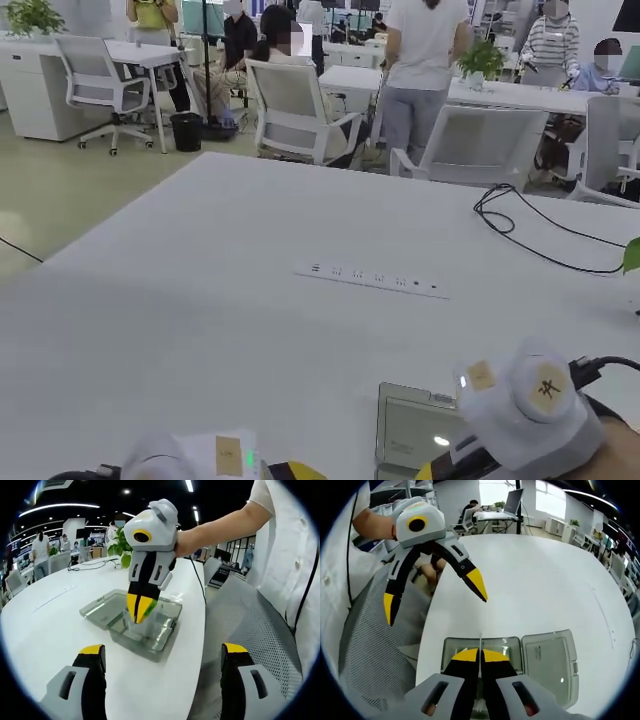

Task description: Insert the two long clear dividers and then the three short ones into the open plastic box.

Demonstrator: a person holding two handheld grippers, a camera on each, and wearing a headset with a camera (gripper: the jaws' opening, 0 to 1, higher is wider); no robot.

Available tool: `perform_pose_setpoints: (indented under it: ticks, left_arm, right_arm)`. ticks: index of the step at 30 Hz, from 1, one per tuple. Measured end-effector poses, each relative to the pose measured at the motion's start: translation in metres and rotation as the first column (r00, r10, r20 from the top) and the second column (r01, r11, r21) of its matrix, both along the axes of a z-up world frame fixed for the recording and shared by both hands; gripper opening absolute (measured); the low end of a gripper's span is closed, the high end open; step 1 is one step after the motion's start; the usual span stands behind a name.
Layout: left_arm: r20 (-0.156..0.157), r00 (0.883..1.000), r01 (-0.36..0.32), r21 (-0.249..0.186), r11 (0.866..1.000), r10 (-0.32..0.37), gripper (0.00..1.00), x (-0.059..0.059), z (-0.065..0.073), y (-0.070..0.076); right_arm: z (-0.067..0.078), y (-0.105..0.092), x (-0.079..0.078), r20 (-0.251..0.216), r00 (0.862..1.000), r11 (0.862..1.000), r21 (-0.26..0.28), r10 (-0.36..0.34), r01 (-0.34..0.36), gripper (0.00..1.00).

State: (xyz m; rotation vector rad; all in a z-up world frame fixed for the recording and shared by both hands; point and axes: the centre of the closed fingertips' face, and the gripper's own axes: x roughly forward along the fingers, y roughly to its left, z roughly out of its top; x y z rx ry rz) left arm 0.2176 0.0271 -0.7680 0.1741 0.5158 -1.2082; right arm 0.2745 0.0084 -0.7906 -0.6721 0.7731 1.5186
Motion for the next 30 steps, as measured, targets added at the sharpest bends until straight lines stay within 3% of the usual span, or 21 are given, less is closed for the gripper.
perform_pose_setpoints:
  ticks: [11,20,30]
  left_arm:
    - [-0.004,1.0,0.005,0.002,1.0,-0.005,0.98,-0.001,-0.002,0.0]
    - [-0.006,1.0,0.006,-0.003,1.0,-0.006,0.98,0.0,-0.002,-0.001]
    - [-0.013,1.0,0.004,-0.003,1.0,-0.004,0.97,0.001,-0.004,-0.002]
  right_arm:
    - [-0.015,0.002,-0.001,-0.023,1.0,0.999,-0.048,0.014,-0.015,0.03]
    - [-0.019,0.002,-0.002,-0.028,0.999,0.997,-0.076,0.021,-0.023,0.03]
    - [-0.025,0.002,-0.003,-0.002,0.999,0.993,-0.107,0.047,-0.047,0.03]
